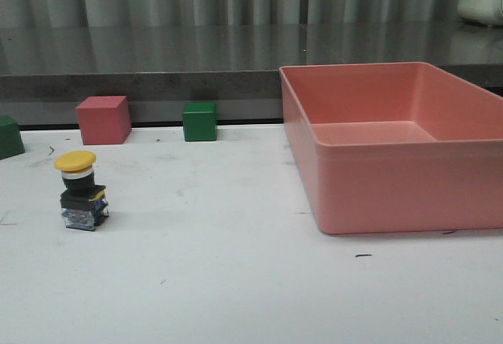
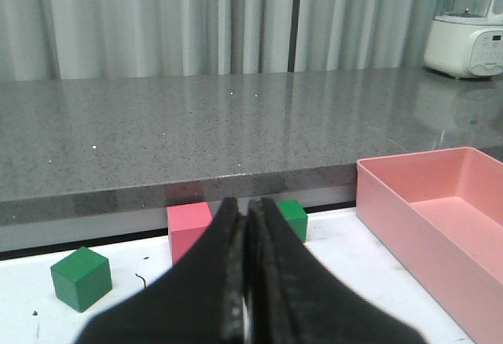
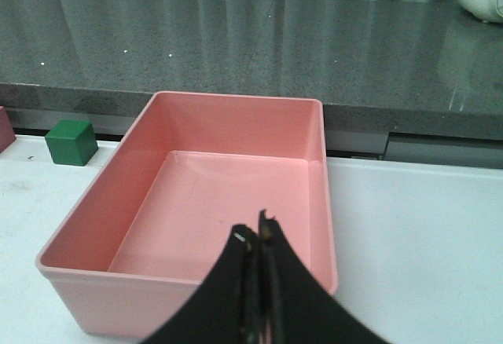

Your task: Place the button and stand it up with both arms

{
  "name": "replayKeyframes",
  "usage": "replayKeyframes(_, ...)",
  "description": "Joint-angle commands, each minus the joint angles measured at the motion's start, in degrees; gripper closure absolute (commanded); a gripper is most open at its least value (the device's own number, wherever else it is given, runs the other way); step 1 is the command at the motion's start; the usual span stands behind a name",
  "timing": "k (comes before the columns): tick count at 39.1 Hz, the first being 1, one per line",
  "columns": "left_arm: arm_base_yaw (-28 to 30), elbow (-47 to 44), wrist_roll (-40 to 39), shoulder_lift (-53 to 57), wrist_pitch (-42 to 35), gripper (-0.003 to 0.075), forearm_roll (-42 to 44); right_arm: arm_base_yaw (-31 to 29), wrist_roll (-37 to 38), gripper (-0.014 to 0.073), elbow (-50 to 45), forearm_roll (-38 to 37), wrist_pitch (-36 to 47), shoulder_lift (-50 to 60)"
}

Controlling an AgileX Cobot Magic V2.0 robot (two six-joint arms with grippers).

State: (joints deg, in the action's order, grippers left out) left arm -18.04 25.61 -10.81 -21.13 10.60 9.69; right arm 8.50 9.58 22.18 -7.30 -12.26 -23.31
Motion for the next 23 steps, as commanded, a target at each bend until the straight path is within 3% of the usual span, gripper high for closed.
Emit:
replayKeyframes(1,0.95,-0.12,6.79,1.11,-3.98,0.0741,-7.83,-0.18,-0.42,0.0656,1.51,-0.82,5.05,-0.13)
replayKeyframes(4,2.47,-1.73,10.81,2.93,-3.98,0.0740,-12.66,-0.18,-0.42,0.0656,1.51,-0.82,5.05,-0.13)
replayKeyframes(23,19.62,-18.17,10.81,22.32,-3.98,0.0741,-12.66,-0.18,-0.42,0.0656,1.51,-0.82,5.05,-0.13)
